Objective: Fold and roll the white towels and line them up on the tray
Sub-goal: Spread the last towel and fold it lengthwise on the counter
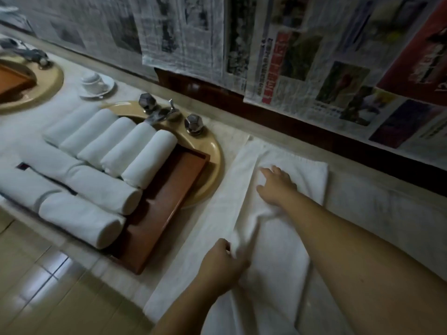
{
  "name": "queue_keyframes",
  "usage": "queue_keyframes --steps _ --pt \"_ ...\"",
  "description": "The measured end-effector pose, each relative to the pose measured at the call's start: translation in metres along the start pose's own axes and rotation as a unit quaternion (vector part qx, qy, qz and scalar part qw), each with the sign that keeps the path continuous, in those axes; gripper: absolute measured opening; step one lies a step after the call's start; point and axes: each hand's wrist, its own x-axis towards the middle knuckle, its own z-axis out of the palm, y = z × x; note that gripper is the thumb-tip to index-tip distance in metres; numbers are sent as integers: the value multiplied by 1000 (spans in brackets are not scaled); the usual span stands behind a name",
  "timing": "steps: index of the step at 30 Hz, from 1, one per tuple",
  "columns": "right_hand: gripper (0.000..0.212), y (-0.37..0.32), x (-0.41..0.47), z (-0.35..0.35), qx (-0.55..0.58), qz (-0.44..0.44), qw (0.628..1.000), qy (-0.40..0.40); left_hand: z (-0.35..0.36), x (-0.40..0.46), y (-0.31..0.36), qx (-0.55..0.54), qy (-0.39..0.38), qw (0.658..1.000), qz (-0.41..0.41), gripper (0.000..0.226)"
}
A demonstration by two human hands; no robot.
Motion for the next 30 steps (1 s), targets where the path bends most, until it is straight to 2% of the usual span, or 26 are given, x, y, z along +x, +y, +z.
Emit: queue_keyframes --steps 3,7,9,12,14,15,16,17,18,20,21,24,26,28,30 --pt "69 1 -2 6 -6 7 1000 -12 12 -12 -11 -37 36 998 -28 24" --pt "68 3 -1 8 -17 12 999 -31 24 -23 -20 -55 86 994 -26 16" --pt "68 3 1 9 -22 10 999 -25 27 -22 -19 -136 59 987 -61 12" --pt "68 5 4 12 -20 10 999 -25 25 -30 -18 -265 17 957 -113 21" --pt "70 6 7 14 -26 4 999 -21 19 -41 -19 -339 -6 935 -107 26" --pt "71 7 8 15 -27 0 999 -20 15 -47 -23 -350 -13 933 -83 36" --pt "71 8 9 17 -28 -2 999 -18 10 -53 -29 -325 -12 944 -45 44" --pt "72 9 10 17 -26 -2 1000 -16 5 -59 -36 -256 -9 967 4 45" --pt "73 10 10 18 -23 -4 1000 -15 3 -61 -47 -140 3 989 51 39" --pt "73 12 11 17 -20 -8 1000 -15 -3 -66 -70 99 29 990 97 22" --pt "73 13 12 17 -19 -11 1000 -17 -6 -68 -84 148 34 984 95 20" --pt "74 13 15 18 -17 -17 999 -22 -11 -82 -114 117 58 990 52 16" --pt "76 15 17 18 -20 -17 1000 -18 -17 -94 -121 103 43 993 30 12" --pt "76 18 18 18 -19 -18 999 -18 -27 -109 -118 80 -19 996 42 14" --pt "76 18 20 20 -22 -23 999 -19 -42 -126 -112 3 -99 991 88 23"
